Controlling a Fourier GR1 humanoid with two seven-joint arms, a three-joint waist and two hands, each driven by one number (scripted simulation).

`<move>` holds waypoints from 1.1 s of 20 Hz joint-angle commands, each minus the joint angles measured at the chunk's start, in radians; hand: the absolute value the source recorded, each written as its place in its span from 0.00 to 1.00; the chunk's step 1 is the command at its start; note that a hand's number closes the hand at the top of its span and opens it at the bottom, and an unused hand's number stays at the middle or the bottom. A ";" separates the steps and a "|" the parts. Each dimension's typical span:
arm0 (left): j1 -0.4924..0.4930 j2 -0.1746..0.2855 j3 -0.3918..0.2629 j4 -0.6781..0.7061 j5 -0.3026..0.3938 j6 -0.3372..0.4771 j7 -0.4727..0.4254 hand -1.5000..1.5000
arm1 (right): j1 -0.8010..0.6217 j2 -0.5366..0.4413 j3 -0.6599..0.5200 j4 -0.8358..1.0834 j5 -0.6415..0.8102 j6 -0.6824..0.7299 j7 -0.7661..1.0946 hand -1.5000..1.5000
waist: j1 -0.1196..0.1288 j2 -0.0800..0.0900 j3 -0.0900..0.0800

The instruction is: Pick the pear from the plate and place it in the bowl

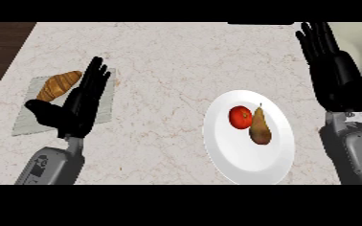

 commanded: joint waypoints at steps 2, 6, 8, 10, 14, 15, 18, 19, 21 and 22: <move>0.004 0.007 -0.003 0.022 -0.045 0.004 -0.008 0.50 | 0.042 0.029 0.079 0.083 -0.029 0.077 0.109 1.00 | -0.008 -0.015 0.003; -0.015 0.047 -0.046 -0.001 -0.127 0.021 -0.015 0.50 | 0.119 0.088 0.239 0.209 -0.065 0.147 0.315 1.00 | 0.017 -0.006 0.003; 0.006 0.015 -0.065 0.007 -0.123 0.038 0.003 0.50 | 0.128 -0.110 0.228 0.230 0.298 -0.059 0.275 1.00 | -0.021 -0.017 -0.003; 0.031 0.024 -0.052 -0.005 -0.117 0.046 0.020 0.50 | 0.211 0.075 0.168 0.167 0.253 -0.265 0.221 0.00 | -0.035 -0.024 0.003; 0.050 0.001 -0.085 -0.032 -0.155 0.059 0.025 0.50 | 0.285 0.180 0.165 0.024 0.249 -0.357 0.105 0.00 | -0.023 -0.022 0.003; 0.016 0.005 -0.063 0.003 -0.157 0.046 0.029 0.50 | 0.308 0.187 0.196 -0.016 0.287 -0.373 0.105 0.00 | -0.024 -0.020 0.003; 0.019 0.009 -0.047 -0.055 -0.184 0.041 0.077 0.50 | 0.326 0.101 0.201 -0.129 0.369 -0.345 0.218 0.00 | -0.018 -0.020 0.003; 0.062 -0.027 -0.069 -0.044 -0.198 0.060 0.019 0.50 | 0.204 0.100 0.161 -0.058 0.393 -0.357 0.254 0.00 | -0.012 -0.019 0.003; 0.093 0.015 -0.062 -0.106 -0.167 0.021 0.061 0.50 | 0.130 0.007 0.136 -0.076 0.425 -0.305 0.468 0.00 | -0.005 -0.021 0.002; -0.022 -0.031 -0.042 0.007 -0.178 0.048 0.064 0.50 | 0.176 -0.024 0.170 -0.109 0.458 -0.284 0.513 0.00 | -0.022 -0.019 0.001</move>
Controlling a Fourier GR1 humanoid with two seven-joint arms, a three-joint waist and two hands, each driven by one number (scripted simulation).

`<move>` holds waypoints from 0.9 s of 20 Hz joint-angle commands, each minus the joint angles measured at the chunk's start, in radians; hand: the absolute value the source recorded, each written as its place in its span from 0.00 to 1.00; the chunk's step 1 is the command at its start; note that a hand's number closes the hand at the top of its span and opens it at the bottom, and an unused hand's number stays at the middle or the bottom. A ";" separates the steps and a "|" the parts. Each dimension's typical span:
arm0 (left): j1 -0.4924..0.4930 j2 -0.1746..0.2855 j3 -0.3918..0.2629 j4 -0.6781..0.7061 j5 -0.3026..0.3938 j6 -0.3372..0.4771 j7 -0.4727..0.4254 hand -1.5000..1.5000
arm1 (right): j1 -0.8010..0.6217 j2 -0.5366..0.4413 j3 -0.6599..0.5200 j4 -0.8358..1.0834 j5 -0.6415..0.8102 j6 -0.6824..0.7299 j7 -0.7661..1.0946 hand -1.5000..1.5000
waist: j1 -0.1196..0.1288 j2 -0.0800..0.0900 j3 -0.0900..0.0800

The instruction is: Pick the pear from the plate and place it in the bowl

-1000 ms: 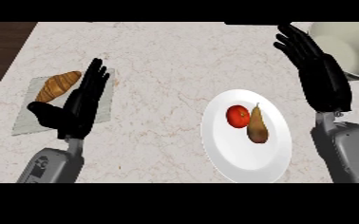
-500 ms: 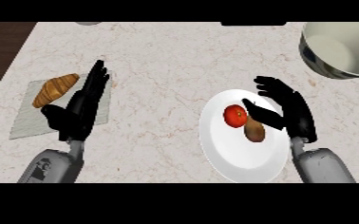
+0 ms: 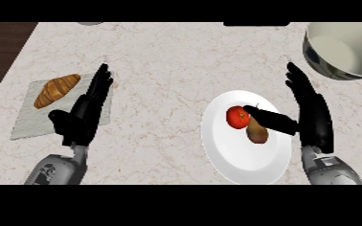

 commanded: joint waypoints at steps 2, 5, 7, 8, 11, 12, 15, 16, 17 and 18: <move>-0.005 -0.023 -0.018 -0.039 -0.035 0.024 0.055 0.50 | -0.135 -0.119 -0.049 -0.008 0.057 0.101 0.285 0.00 | 0.008 0.000 0.000; 0.015 -0.027 0.001 -0.014 -0.018 -0.019 0.004 0.50 | -0.232 -0.144 -0.076 0.009 0.019 0.192 0.420 0.00 | 0.011 0.002 0.000; 0.026 -0.017 0.010 -0.038 -0.029 -0.029 0.007 0.50 | -0.255 -0.132 -0.094 0.035 -0.026 0.243 0.442 0.00 | 0.011 0.002 0.001; 0.011 -0.049 0.005 0.001 -0.029 -0.002 -0.003 0.50 | -0.264 -0.153 -0.113 0.053 -0.092 0.293 0.487 0.00 | 0.009 0.003 0.000; 0.039 -0.029 0.007 -0.021 -0.030 -0.031 -0.002 0.50 | -0.262 -0.186 -0.101 0.030 -0.112 0.366 0.604 0.00 | 0.007 0.000 0.000; 0.032 -0.030 0.003 -0.023 -0.049 -0.025 -0.008 0.50 | -0.311 -0.140 -0.081 0.101 -0.106 0.359 0.601 0.00 | 0.015 0.003 0.000; -0.008 -0.054 0.004 -0.028 -0.047 -0.021 0.048 0.50 | -0.288 -0.132 -0.083 0.159 -0.147 0.423 0.572 0.00 | 0.011 0.003 0.001; 0.029 -0.055 0.017 0.038 -0.053 -0.039 -0.053 0.50 | -0.264 -0.094 -0.056 0.199 -0.125 0.399 0.542 0.00 | 0.011 0.005 0.001; -0.024 -0.069 0.022 0.041 -0.044 -0.037 -0.005 0.50 | -0.315 -0.117 -0.075 0.246 -0.150 0.445 0.574 0.00 | 0.012 0.005 0.001; -0.015 -0.046 0.042 0.004 -0.041 -0.037 0.019 0.50 | -0.283 -0.122 -0.063 0.198 -0.152 0.456 0.612 0.00 | 0.008 0.002 0.001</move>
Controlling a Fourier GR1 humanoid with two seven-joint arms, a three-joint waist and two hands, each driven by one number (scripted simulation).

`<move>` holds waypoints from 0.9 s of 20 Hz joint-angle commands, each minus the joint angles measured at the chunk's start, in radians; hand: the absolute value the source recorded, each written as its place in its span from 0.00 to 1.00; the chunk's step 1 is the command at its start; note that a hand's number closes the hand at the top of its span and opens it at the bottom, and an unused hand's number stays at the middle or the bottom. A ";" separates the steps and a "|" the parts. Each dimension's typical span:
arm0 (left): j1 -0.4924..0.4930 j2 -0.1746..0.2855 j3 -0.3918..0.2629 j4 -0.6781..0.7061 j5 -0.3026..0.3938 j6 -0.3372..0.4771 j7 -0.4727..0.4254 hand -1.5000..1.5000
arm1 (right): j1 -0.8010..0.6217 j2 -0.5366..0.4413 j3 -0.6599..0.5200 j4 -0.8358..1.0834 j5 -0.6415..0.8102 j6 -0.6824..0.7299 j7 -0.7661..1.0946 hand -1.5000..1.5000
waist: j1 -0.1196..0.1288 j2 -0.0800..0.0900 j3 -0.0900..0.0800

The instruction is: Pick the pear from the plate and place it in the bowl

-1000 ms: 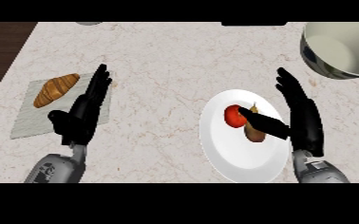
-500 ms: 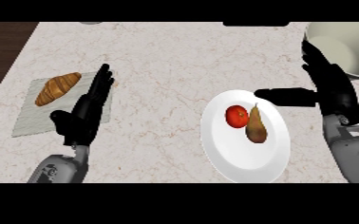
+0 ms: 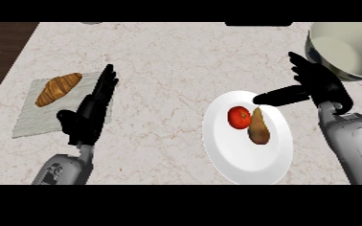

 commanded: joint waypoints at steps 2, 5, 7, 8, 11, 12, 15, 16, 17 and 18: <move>-0.004 -0.009 0.030 0.026 -0.019 -0.003 -0.003 0.50 | 0.074 -0.002 0.013 -0.059 -0.045 0.100 0.088 0.00 | -0.010 -0.003 0.000; 0.034 -0.016 0.004 -0.088 -0.046 -0.008 0.062 0.50 | 0.121 0.053 0.012 -0.023 -0.008 0.076 0.011 0.00 | -0.004 -0.003 0.001; 0.015 -0.028 0.057 0.007 -0.052 -0.037 0.001 0.50 | 0.093 0.096 0.000 -0.025 0.016 0.075 0.018 0.00 | -0.005 -0.002 0.000; 0.016 0.002 0.073 -0.077 -0.004 -0.074 0.070 0.50 | 0.099 0.040 -0.054 -0.039 -0.049 0.140 0.009 0.00 | -0.004 -0.002 0.001; 0.028 -0.039 0.047 -0.074 -0.067 -0.043 0.079 0.50 | 0.128 0.114 -0.009 -0.142 0.013 0.069 0.086 0.00 | -0.005 -0.003 0.000; -0.045 -0.047 0.084 -0.004 -0.059 -0.059 0.071 0.50 | 0.206 0.105 -0.040 -0.134 0.019 0.074 -0.030 0.00 | -0.009 -0.002 0.000; 0.014 -0.064 0.087 0.018 -0.066 -0.085 -0.002 0.50 | 0.226 0.091 -0.113 -0.127 -0.044 0.138 -0.075 0.00 | -0.009 -0.002 0.000; 0.035 -0.056 0.070 -0.070 -0.092 -0.061 0.080 0.50 | 0.193 0.134 -0.104 -0.119 -0.018 0.094 -0.051 0.00 | -0.005 -0.002 0.001; 0.028 -0.074 0.085 -0.039 -0.091 -0.070 0.047 0.50 | 0.217 0.143 -0.100 -0.155 0.011 0.082 -0.049 0.00 | -0.006 -0.002 0.000; 0.021 -0.040 0.121 -0.039 -0.053 -0.102 0.055 0.50 | 0.186 0.099 -0.168 -0.127 -0.056 0.131 -0.074 0.00 | -0.006 -0.002 0.000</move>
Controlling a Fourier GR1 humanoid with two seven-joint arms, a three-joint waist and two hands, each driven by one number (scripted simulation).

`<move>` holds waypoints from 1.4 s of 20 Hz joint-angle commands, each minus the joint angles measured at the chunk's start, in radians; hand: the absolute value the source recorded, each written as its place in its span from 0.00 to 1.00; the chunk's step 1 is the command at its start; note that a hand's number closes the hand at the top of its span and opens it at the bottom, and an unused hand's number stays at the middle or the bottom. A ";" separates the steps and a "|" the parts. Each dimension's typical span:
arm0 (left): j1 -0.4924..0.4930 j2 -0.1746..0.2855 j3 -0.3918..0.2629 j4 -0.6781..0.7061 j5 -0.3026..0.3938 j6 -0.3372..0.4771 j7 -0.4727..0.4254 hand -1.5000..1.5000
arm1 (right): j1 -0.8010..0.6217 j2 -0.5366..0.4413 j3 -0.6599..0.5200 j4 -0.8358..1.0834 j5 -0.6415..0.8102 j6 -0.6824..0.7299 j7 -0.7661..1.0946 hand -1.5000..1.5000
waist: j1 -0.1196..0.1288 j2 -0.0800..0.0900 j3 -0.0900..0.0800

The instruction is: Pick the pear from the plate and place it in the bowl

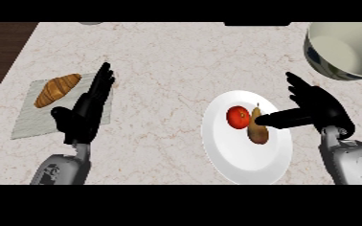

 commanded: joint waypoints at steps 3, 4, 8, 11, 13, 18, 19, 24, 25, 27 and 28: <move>0.060 -0.041 -0.011 -0.028 -0.027 -0.019 -0.017 0.50 | -0.018 0.061 -0.059 0.048 0.003 -0.012 -0.058 0.00 | 0.004 0.000 0.000; 0.045 -0.032 0.008 -0.056 -0.032 -0.019 0.027 0.50 | 0.083 0.037 -0.069 -0.079 -0.018 0.022 -0.012 0.00 | -0.001 -0.001 0.000; -0.014 -0.066 0.018 0.066 -0.063 -0.032 -0.036 0.50 | 0.007 0.120 -0.036 -0.027 0.015 -0.024 0.028 0.00 | 0.000 0.001 0.000; 0.043 -0.032 0.061 -0.032 -0.047 -0.086 -0.014 0.50 | 0.064 0.145 -0.045 -0.018 0.042 -0.020 -0.035 0.00 | 0.001 0.000 0.000; -0.029 -0.059 0.065 0.007 -0.062 -0.045 0.021 0.50 | 0.071 0.187 -0.029 0.066 0.065 -0.057 -0.102 0.00 | 0.000 0.001 0.000; -0.055 -0.097 0.056 -0.018 -0.108 -0.034 0.081 0.50 | 0.111 0.198 -0.031 0.038 0.090 -0.044 -0.100 0.00 | -0.001 0.000 0.000; 0.016 -0.063 0.095 0.032 -0.057 -0.104 -0.021 0.50 | 0.057 0.210 -0.047 0.156 0.102 -0.057 -0.190 0.00 | 0.003 0.001 0.000; 0.019 -0.055 0.097 -0.064 -0.065 -0.118 0.052 0.50 | 0.065 0.194 -0.037 0.221 0.151 -0.038 -0.205 0.00 | 0.005 0.001 0.000; 0.019 -0.062 0.094 -0.054 -0.078 -0.105 0.035 0.50 | 0.028 0.169 -0.034 0.215 0.170 -0.029 -0.143 0.00 | 0.005 0.001 0.000; 0.047 -0.074 0.075 -0.099 -0.088 -0.096 0.070 0.50 | 0.080 0.183 0.021 0.189 0.216 -0.029 -0.140 0.00 | 0.004 0.000 0.000; 0.010 -0.075 0.103 -0.043 -0.087 -0.094 0.027 0.50 | 0.131 0.185 0.026 0.199 0.226 -0.030 -0.179 0.00 | 0.001 0.001 0.000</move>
